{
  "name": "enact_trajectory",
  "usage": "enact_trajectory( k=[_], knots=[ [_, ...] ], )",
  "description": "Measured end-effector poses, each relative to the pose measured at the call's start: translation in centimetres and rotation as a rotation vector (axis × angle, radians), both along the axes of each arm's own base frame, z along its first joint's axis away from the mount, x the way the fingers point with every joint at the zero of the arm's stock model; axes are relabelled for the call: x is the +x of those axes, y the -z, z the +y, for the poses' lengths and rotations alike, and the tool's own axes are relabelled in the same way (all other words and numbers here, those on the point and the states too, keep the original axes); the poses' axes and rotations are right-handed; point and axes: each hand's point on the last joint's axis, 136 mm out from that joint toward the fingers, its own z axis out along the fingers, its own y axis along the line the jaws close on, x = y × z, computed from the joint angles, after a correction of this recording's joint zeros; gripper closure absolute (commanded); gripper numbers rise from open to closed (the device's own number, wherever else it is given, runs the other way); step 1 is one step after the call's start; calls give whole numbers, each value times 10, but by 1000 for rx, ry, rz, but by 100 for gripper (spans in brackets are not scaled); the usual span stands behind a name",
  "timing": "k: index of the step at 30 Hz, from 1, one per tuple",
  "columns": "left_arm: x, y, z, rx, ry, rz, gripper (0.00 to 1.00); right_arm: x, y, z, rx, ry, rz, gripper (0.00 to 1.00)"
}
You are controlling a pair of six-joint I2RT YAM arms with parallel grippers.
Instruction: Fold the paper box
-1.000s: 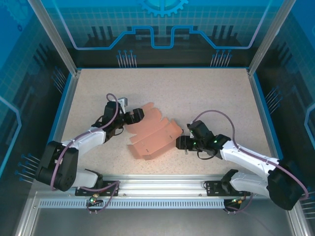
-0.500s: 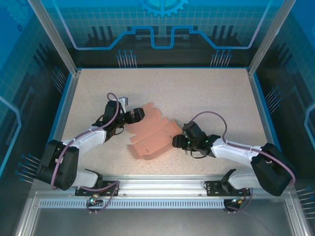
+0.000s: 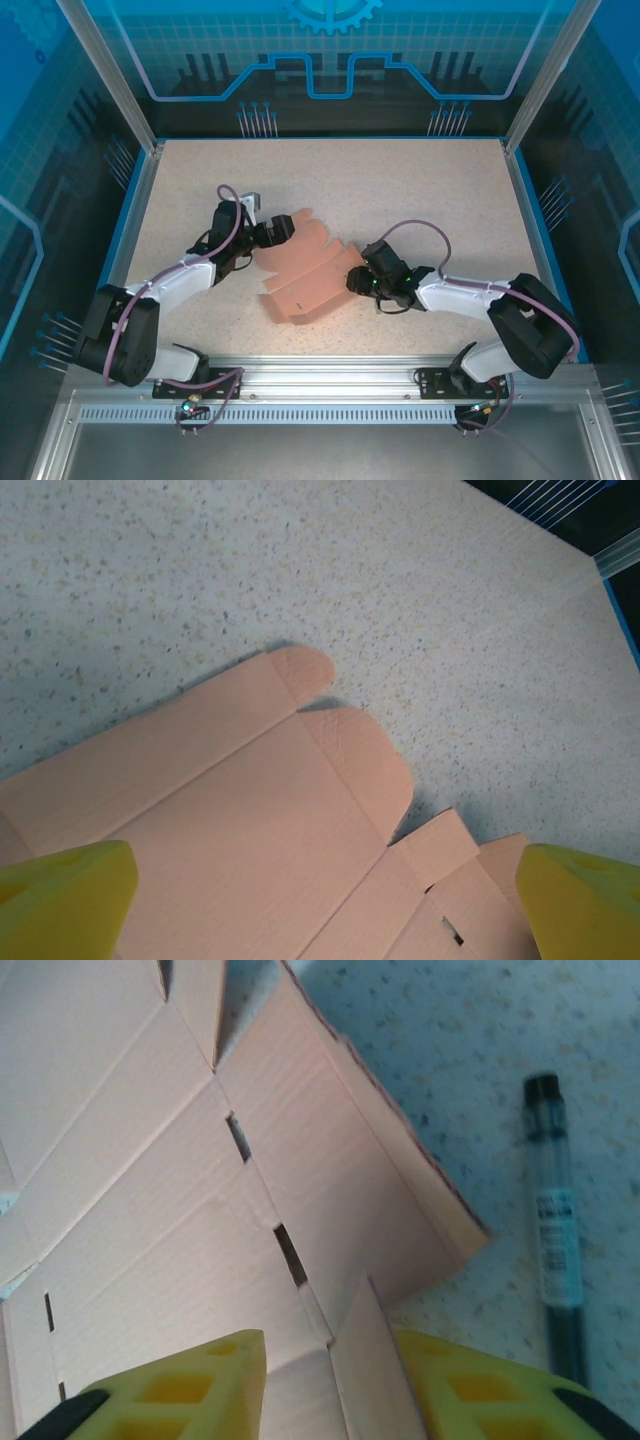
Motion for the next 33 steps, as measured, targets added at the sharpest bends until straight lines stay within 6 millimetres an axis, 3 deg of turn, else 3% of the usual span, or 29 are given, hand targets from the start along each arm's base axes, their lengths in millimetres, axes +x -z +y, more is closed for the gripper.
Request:
enact_trajectory(
  k=[5, 9, 12, 16, 21, 25, 30, 33],
  knots=[
    [2, -11, 0, -4, -4, -23, 1, 12, -4, 5, -19, -15, -40, 87],
    [1, -25, 4, 0, -18, -59, 1, 22, -14, 7, -37, -60, -90, 93],
    [1, -40, 7, 12, -24, -111, 1, 34, -32, 8, -46, -115, -157, 98],
    [5, -62, 8, 35, -16, -185, 1, 52, -71, 6, -45, -206, -273, 100],
    [17, -102, 4, 80, 25, -317, 2, 70, -119, -2, -59, -345, -408, 100],
    [20, -141, -11, 137, 145, -456, 7, 75, -154, -10, -69, -464, -509, 100],
    [8, -198, -39, 241, 381, -657, 8, 80, -190, -25, -66, -560, -600, 100],
    [-9, -227, -56, 346, 557, -778, 5, 79, -215, -22, -66, -635, -649, 100]
  ],
)
